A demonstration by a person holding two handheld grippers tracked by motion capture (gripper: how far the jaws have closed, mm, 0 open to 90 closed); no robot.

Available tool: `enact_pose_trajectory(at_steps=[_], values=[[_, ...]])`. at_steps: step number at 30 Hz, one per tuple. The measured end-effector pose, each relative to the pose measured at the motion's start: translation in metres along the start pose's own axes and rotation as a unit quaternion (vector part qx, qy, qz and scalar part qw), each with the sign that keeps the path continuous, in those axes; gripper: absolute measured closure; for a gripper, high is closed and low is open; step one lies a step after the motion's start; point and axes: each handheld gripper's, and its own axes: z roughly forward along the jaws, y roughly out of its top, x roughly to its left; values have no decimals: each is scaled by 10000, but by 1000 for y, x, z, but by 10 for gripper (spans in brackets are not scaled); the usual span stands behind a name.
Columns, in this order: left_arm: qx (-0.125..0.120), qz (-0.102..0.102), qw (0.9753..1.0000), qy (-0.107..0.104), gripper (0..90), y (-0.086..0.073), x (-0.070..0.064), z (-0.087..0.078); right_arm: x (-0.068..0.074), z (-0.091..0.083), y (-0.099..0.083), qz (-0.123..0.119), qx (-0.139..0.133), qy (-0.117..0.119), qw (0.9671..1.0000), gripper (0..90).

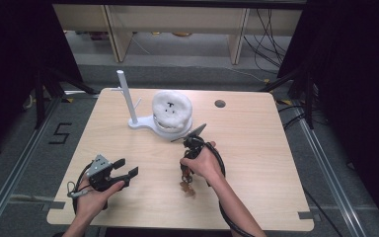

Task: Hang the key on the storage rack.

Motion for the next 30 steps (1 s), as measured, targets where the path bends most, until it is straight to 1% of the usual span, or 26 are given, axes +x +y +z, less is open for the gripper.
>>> enact_pose_trajectory(at_steps=[1, 2, 3, 5, 8, 9, 10, 11, 13, 14, 15, 16, 17, 18, 19, 20, 21, 22, 23, 29, 30], values=[[3, 4, 10000, -4, 324, 0, 0, 0, 0, 1, 0, 0, -43, -51, 10000, 519], [5, 6, 10000, -4, 324, 0, 0, 0, 1, 1, 0, 105, 73, -13, 9999, 515], [5, 10, 10000, -7, 323, 0, 0, 0, 1, 2, 0, 57, 81, -84, 9999, 507], [5, 6, 10000, -10, 324, 0, 0, 0, 1, 2, 0, 29, 95, -55, 9999, 504], [11, 8, 10000, -11, 323, 0, 0, 0, 3, 3, 0, 98, 90, -107, 9999, 493], [11, 6, 10000, -9, 323, 0, 0, 0, 5, 3, 1, 299, 259, -141, 9991, 490], [13, 5, 10000, -8, 324, 0, 0, 0, 2, 5, 1, -46, 83, -81, 9999, 489], [13, 5, 10000, -8, 323, 0, 0, 0, 2, 5, 1, -46, 83, -81, 9999, 489], [8, 8, 10000, -4, 323, 0, 0, 0, 6, 4, 2, 220, 212, -71, 9995, 489], [8, 8, 10000, -4, 323, 0, 0, 0, 6, 4, 2, 220, 212, -71, 9995, 489], [8, 7, 10000, -4, 323, 0, 0, 0, 9, 3, 2, 298, 312, -106, 9990, 489], [-19, 1, 10000, -35, 323, 0, 1, 1, 9, 3, 3, 283, 311, -95, 9991, 489], [8, -4, 10000, 8, 323, 0, 0, 0, 9, 4, 3, 302, 305, -51, 9991, 490], [8, -4, 10000, 8, 323, 0, 0, 0, 9, 4, 3, 302, 305, -51, 9991, 490], [6, -4, 10000, 5, 323, 0, 1, 0, 9, 5, 3, 257, 316, -55, 9992, 491], [4, -7, 10000, 6, 323, 0, 1, 0, 10, 5, 3, 292, 280, -124, 9991, 492], [5, -11, 10000, 7, 323, 0, 1, 0, 8, 6, 3, 99, 271, -150, 9995, 496], [5, -11, 10000, 7, 323, 0, 1, 0, 8, 6, 3, 99, 271, -150, 9995, 496], [3, -17, 10000, -3, 323, 0, 0, 0, 11, 6, 3, 309, 366, -106, 9988, 497], [31, -3, 10000, 11, 323, 0, 0, 0, 11, 8, 3, 321, 431, -151, 9984, 515], [28, -5, 10000, 8, 323, 0, 0, 0, 12, 8, 3, 317, 424, -228, 9983, 519]])
